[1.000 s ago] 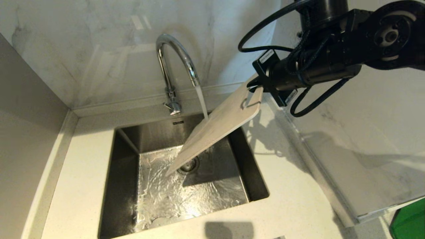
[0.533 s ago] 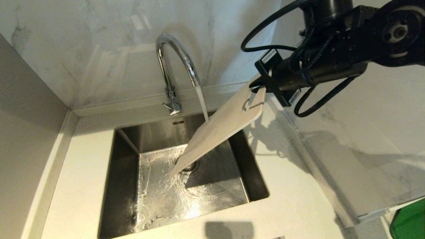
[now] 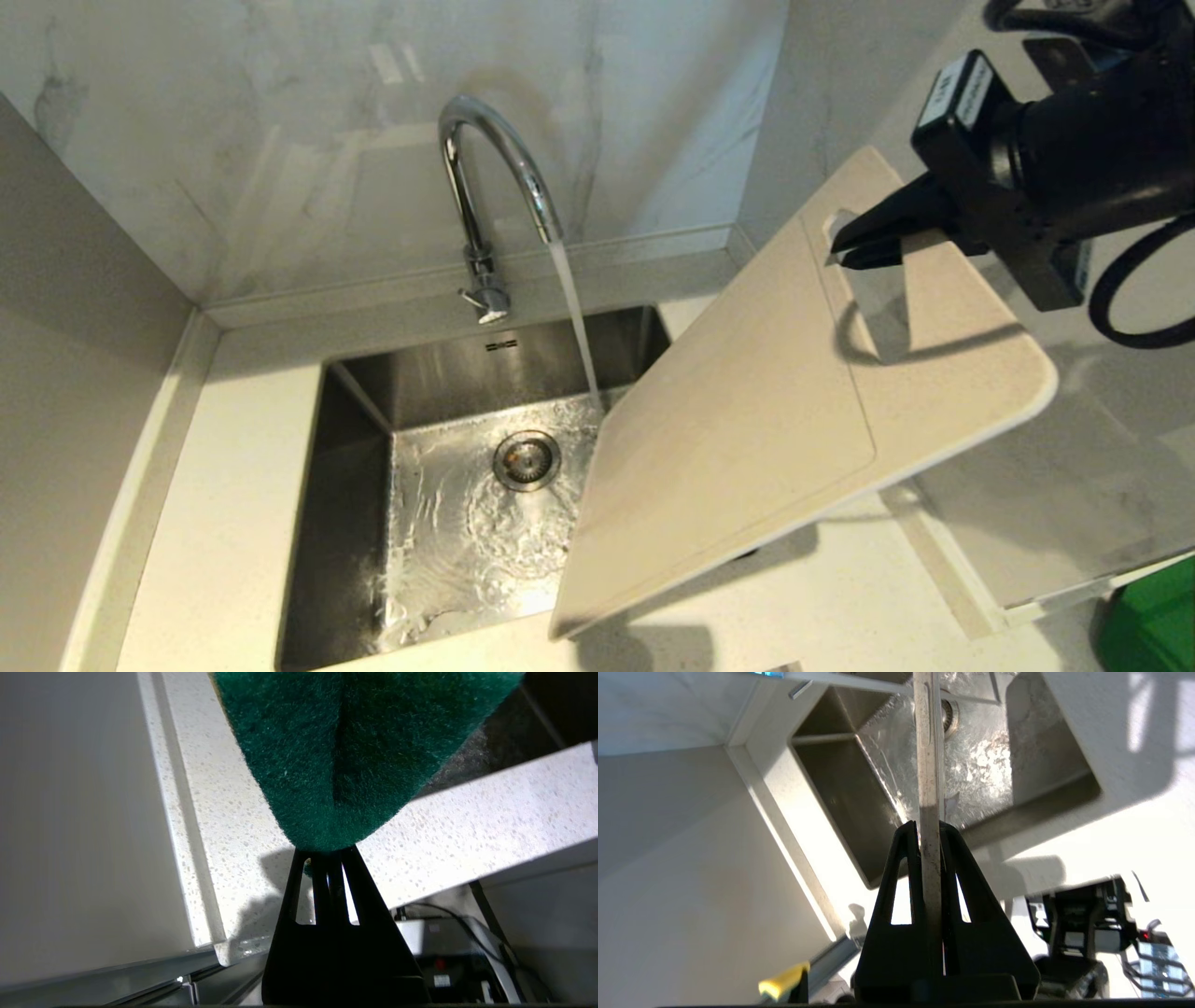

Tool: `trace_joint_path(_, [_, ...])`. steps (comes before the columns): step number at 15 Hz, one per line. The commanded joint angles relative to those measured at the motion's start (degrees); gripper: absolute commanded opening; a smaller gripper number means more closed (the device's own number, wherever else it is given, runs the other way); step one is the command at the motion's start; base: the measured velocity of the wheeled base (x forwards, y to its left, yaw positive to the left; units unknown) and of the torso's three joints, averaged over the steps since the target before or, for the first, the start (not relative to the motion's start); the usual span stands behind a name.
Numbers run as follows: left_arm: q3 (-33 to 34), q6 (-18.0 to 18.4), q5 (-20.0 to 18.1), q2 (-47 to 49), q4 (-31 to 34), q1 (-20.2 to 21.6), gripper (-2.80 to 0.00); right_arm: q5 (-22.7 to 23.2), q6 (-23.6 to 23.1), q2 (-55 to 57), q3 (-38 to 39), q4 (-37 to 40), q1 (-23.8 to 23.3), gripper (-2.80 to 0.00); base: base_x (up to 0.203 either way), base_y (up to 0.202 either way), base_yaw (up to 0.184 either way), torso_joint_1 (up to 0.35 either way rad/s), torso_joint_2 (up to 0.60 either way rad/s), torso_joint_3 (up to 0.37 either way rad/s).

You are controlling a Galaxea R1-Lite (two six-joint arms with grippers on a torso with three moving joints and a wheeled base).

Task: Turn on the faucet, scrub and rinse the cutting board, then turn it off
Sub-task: Scrub the cutting board underwater

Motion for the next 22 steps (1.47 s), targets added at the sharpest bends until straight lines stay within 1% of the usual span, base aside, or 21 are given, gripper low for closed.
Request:
trace_joint_path(1, [-3.04,0.30,-2.26,8.22,0.36,0.05,-2.80,0.11,0.25,-4.72,2.43,0.53,0.01,-2.80,0.000,0.000,0.000,0.000,0.00,0.000])
trace_joint_path(3, [-7.44,0.49,-4.16,16.82,0.44,0.08,-2.80,0.14,0.20,-5.06,3.31,0.42,0.01,-2.80,0.000,0.000,0.000,0.000,0.00,0.000])
trace_joint_path(5, [-13.49,0.42,-5.45,27.03,0.30,0.09,-2.80,1.03,1.25,-5.45,4.38,0.49,0.01,-2.80,0.000,0.000,0.000,0.000,0.00,0.000])
trace_joint_path(6, [-17.67,0.37,-6.88,32.93,0.30,0.06,-2.80,1.70,1.40,-5.94,5.33,0.22,0.01,-2.80,0.000,0.000,0.000,0.000,0.00,0.000])
trace_joint_path(7, [-21.34,0.34,-8.95,38.10,0.33,0.05,-2.80,1.87,1.55,-6.20,5.59,0.38,0.11,-2.80,0.000,0.000,0.000,0.000,0.00,0.000])
trace_joint_path(9, [-28.89,0.40,-14.46,49.17,0.24,-0.22,-2.80,2.06,1.31,-7.56,6.68,0.26,1.13,-2.80,0.000,0.000,0.000,0.000,0.00,0.000])
trace_joint_path(11, [-38.50,0.12,-18.64,59.76,0.22,-2.25,-2.80,2.06,1.08,-8.21,6.74,0.21,1.16,-2.80,0.000,0.000,0.000,0.000,0.00,0.000])
trace_joint_path(12, [-44.77,-0.99,-19.87,64.28,0.28,-4.49,-2.80,2.22,1.06,-8.72,6.82,0.27,1.16,-2.80,0.000,0.000,0.000,0.000,0.00,0.000])
trace_joint_path(13, [-50.77,-3.58,-20.61,67.99,0.36,-7.76,-2.80,2.23,1.16,-8.99,6.91,0.27,1.16,-2.80,0.000,0.000,0.000,0.000,0.00,0.000])
trace_joint_path(15, [-64.11,-12.21,-21.40,75.41,0.98,-16.02,-2.80,2.22,1.15,-8.91,6.91,0.27,1.16,-2.80,0.000,0.000,0.000,0.000,0.00,0.000])
trace_joint_path(16, [-69.45,-15.58,-21.62,79.76,1.67,-19.62,-2.80,2.23,1.20,-8.76,6.91,0.27,1.16,-2.80,0.000,0.000,0.000,0.000,0.00,0.000])
trace_joint_path(17, [-73.61,-18.03,-21.76,84.01,2.42,-23.39,-2.80,2.23,1.17,-8.46,7.41,0.18,1.16,-2.80,0.000,0.000,0.000,0.000,0.00,0.000])
trace_joint_path(19, [-80.00,-20.91,-21.85,89.90,3.46,-30.10,-2.80,2.45,1.20,-8.14,9.38,0.02,1.82,-2.80,0.000,0.000,0.000,0.000,0.00,0.000])
trace_joint_path(20, [-82.63,-22.25,-21.89,91.75,4.31,-32.71,-2.80,3.26,1.37,-7.96,10.13,-0.10,2.10,-2.80,0.000,0.000,0.000,0.000,0.00,0.000])
trace_joint_path(21, [-84.39,-23.57,-21.98,93.00,6.79,-34.86,-2.80,4.89,1.45,-7.87,11.52,-0.54,2.12,-2.80,0.000,0.000,0.000,0.000,0.00,0.000])
trace_joint_path(22, [-85.17,-24.18,-22.53,93.25,9.41,-35.92,-2.80,6.39,1.36,-7.87,12.76,-1.46,2.17,-2.80,0.000,0.000,0.000,0.000,0.00,0.000])
